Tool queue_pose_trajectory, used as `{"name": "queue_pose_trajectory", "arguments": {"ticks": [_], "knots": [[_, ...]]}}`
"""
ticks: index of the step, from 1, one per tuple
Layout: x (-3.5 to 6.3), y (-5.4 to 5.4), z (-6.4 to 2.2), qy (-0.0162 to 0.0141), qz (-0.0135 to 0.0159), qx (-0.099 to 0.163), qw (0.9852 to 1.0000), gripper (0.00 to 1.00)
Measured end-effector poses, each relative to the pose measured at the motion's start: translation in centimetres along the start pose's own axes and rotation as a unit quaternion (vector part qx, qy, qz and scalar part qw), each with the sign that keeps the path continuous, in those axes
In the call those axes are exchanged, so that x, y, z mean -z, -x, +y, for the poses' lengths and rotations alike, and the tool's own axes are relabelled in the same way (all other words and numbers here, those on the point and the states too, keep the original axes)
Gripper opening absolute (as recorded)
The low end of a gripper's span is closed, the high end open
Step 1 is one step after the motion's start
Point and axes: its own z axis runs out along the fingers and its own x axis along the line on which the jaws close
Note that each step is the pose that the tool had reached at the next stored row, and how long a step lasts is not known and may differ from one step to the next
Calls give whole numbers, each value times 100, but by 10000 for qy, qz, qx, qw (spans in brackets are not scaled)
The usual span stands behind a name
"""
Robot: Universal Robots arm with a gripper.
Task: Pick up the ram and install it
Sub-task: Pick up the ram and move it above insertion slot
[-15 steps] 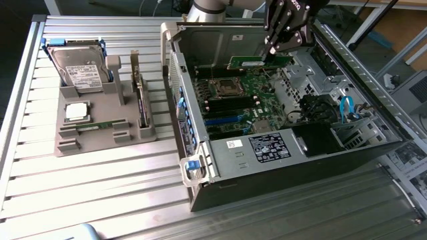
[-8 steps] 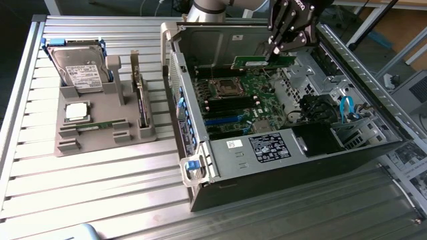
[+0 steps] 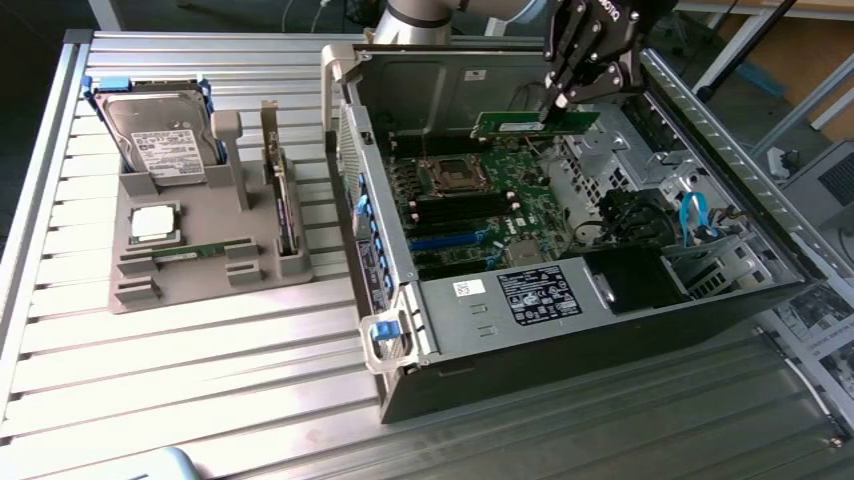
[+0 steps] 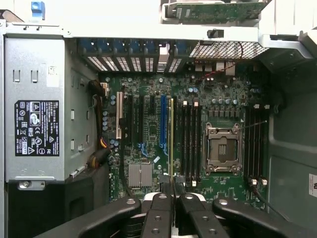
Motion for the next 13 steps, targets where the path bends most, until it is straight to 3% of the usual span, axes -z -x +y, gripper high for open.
{"name": "queue_pose_trajectory", "arguments": {"ticks": [13], "knots": [[4, -1, -112, 0, 0, 0, 10000, 12]]}}
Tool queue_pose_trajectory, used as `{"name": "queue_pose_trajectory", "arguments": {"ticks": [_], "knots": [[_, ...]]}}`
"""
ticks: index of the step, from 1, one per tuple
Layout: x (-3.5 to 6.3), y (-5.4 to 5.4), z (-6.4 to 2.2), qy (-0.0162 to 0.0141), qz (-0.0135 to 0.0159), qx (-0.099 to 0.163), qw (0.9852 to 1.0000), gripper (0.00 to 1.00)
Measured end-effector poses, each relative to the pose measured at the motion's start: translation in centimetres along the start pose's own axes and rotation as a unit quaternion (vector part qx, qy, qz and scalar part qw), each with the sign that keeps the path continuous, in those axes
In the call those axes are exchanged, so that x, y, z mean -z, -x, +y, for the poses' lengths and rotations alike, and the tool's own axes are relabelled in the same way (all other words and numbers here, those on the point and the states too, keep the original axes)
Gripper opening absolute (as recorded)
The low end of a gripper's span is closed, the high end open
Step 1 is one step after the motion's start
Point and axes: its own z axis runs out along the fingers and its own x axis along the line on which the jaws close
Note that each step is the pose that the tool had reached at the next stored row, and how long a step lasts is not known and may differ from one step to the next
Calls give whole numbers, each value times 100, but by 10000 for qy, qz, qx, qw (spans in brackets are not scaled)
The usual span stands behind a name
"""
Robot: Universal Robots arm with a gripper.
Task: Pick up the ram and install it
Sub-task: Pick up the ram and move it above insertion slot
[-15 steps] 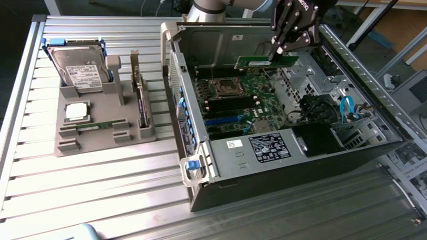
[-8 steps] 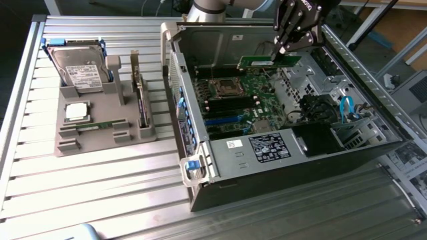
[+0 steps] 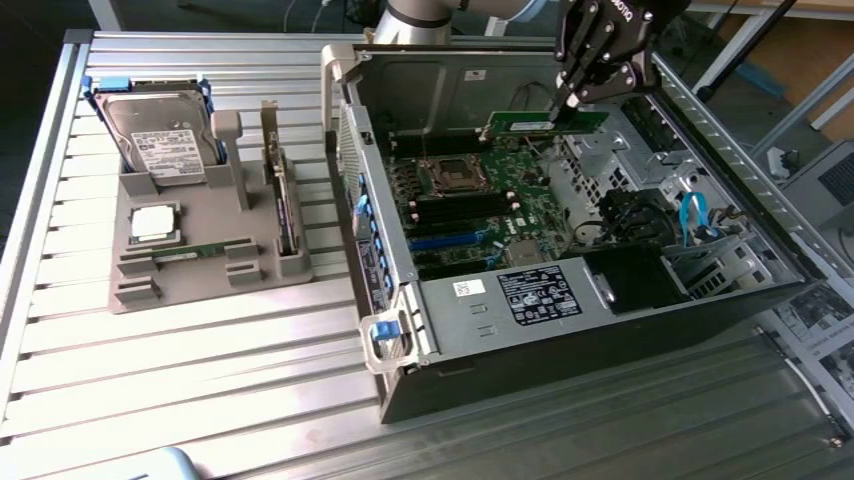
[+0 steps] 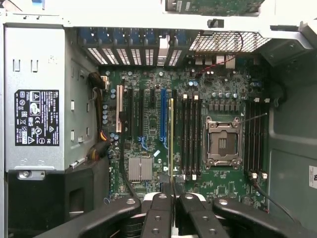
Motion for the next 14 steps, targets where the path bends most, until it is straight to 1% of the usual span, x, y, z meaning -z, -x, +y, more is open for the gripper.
{"name": "queue_pose_trajectory", "arguments": {"ticks": [7, 14], "knots": [[4, -1, -89, 0, 0, -1, 10000, 12], [6, -2, -153, 0, 0, 0, 10000, 12]]}}
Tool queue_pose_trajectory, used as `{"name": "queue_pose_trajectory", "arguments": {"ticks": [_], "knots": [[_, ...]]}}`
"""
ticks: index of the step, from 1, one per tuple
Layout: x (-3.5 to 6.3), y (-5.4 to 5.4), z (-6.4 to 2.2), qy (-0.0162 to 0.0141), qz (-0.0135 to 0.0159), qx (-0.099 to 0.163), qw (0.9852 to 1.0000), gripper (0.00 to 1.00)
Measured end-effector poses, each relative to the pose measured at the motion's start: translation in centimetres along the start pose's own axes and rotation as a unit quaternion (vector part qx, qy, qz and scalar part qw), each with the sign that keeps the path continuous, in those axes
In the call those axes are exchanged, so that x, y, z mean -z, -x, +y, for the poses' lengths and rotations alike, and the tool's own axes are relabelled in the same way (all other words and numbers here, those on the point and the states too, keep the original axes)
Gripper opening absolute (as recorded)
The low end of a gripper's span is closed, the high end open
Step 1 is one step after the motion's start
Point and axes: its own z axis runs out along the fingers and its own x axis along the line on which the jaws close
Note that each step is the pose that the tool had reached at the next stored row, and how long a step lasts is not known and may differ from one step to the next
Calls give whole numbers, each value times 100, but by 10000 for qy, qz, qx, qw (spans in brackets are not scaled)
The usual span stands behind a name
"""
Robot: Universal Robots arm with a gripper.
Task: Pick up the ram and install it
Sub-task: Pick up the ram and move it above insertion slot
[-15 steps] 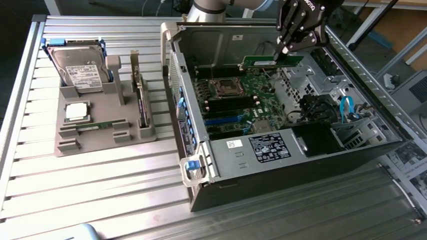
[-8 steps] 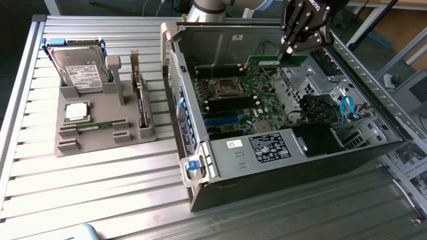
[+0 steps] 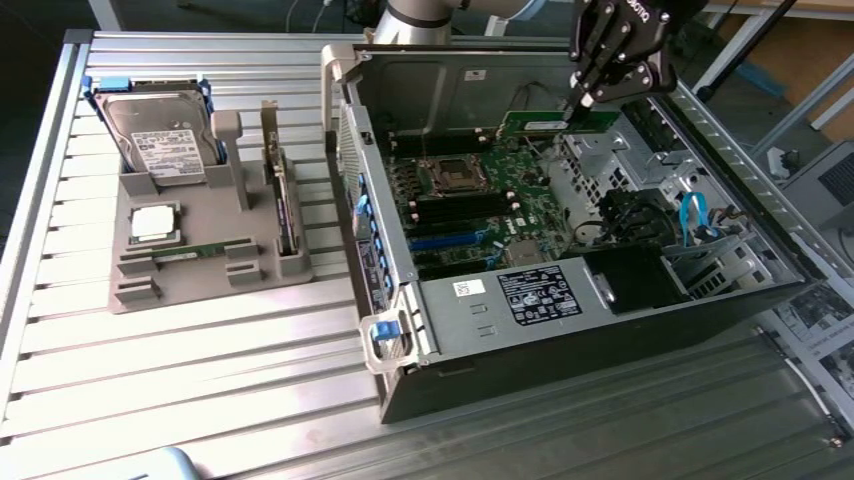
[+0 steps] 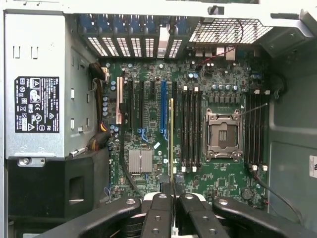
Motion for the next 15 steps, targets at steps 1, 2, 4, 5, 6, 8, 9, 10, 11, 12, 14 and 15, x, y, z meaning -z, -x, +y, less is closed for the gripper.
{"name": "queue_pose_trajectory", "arguments": {"ticks": [1, 2, 4, 5, 6, 8, 9, 10, 11, 12, 14, 15], "knots": [[1, 0, -8, 0, 1, 0, 10000, 12], [1, 0, -19, 0, 0, 0, 10000, 12], [2, -1, -37, 0, 0, 0, 10000, 12], [2, -1, -47, 0, 0, 0, 10000, 12], [3, -1, -58, 0, 0, 0, 10000, 12], [3, -1, -80, 0, 0, 0, 10000, 12], [4, -1, -91, 0, 0, 0, 10000, 12], [4, -1, -106, 0, 0, 0, 10000, 12], [5, -2, -119, 0, 0, 0, 10000, 12], [5, -2, -132, 0, 0, 0, 10000, 12], [6, -2, -166, 0, 0, 0, 10000, 12], [7, -2, -181, 0, 0, 0, 10000, 12]]}}
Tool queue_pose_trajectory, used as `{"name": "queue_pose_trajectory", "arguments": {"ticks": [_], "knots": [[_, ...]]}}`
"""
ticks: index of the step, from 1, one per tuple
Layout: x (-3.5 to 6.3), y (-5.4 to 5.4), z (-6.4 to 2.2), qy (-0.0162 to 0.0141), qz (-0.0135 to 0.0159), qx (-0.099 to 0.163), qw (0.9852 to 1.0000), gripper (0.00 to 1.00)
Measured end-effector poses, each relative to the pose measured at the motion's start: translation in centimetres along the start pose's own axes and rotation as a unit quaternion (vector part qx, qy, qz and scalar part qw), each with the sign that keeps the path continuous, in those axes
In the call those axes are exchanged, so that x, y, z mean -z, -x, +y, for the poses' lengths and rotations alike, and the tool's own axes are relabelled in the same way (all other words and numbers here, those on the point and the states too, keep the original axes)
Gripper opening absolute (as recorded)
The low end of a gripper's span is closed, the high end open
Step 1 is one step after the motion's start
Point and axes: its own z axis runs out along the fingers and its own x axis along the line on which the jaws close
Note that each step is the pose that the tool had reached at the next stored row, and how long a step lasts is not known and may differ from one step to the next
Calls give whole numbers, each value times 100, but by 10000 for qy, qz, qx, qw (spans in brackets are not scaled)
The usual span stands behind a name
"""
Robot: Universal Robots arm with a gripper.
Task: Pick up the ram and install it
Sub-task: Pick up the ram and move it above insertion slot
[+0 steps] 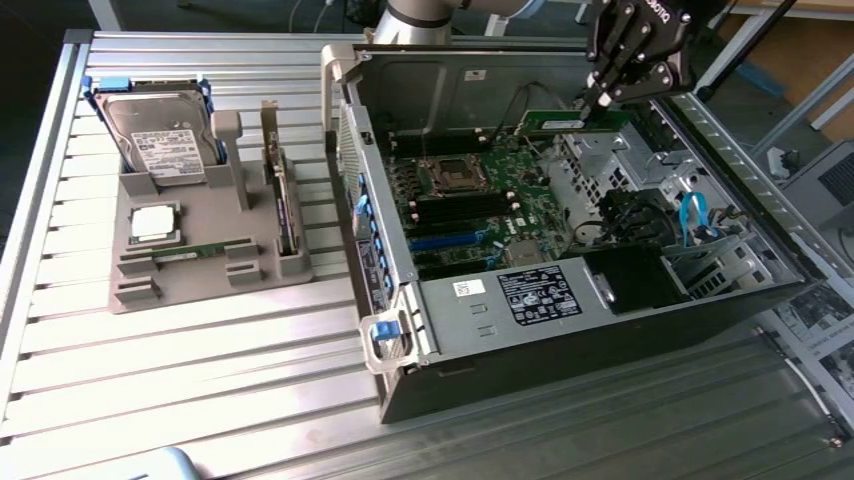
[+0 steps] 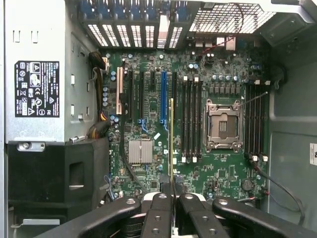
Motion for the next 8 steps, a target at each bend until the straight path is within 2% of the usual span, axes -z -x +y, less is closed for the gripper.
{"name": "queue_pose_trajectory", "arguments": {"ticks": [8], "knots": [[5, 37, -158, 0, 1, 0, 10000, 12]]}}
